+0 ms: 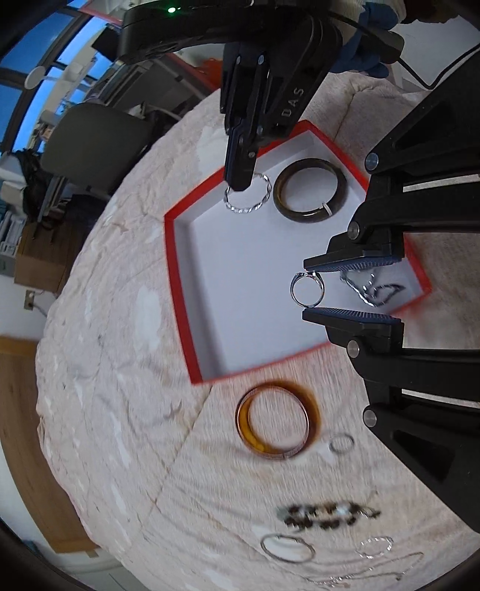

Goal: Organize jewelry
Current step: 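Carry the ring and twisted hoop into the red box and open both tools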

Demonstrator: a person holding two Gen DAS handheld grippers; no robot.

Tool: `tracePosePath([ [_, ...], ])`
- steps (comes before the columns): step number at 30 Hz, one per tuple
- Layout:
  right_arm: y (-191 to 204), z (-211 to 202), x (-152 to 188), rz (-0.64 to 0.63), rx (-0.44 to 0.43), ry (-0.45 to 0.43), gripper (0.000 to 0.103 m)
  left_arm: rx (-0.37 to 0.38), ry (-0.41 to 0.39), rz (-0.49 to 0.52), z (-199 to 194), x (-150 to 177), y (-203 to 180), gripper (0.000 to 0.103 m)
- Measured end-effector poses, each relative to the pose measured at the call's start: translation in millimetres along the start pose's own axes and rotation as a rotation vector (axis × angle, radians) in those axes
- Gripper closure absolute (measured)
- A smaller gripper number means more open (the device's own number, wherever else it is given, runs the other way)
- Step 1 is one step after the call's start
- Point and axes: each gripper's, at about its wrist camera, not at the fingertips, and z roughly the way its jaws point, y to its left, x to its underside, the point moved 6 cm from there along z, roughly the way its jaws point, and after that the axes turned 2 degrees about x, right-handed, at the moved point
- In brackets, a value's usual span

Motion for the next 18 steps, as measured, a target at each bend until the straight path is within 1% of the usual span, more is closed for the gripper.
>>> tracePosePath([
  [6,-12.5,27.4,6.5,-0.023,0.019,0.045,0.099,-0.005,0.051,0.003,35.2,0.3,-2.9,0.084],
  [10,-14.1,36.2,11.8,-0.047,0.031,0.059,0.099,-0.012,0.072,-0.015,47.3,2.2,1.8,0.084],
  [12,-12.7,39.0,15.3,-0.065,0.033,0.065,0.099,-0.015,0.080,-0.022,50.6,4.9,4.9,0.084],
  [18,-18.3,43.0,19.4,-0.066,0.038,0.082,0.098,-0.023,0.084,-0.019,54.5,5.8,5.5,0.083],
])
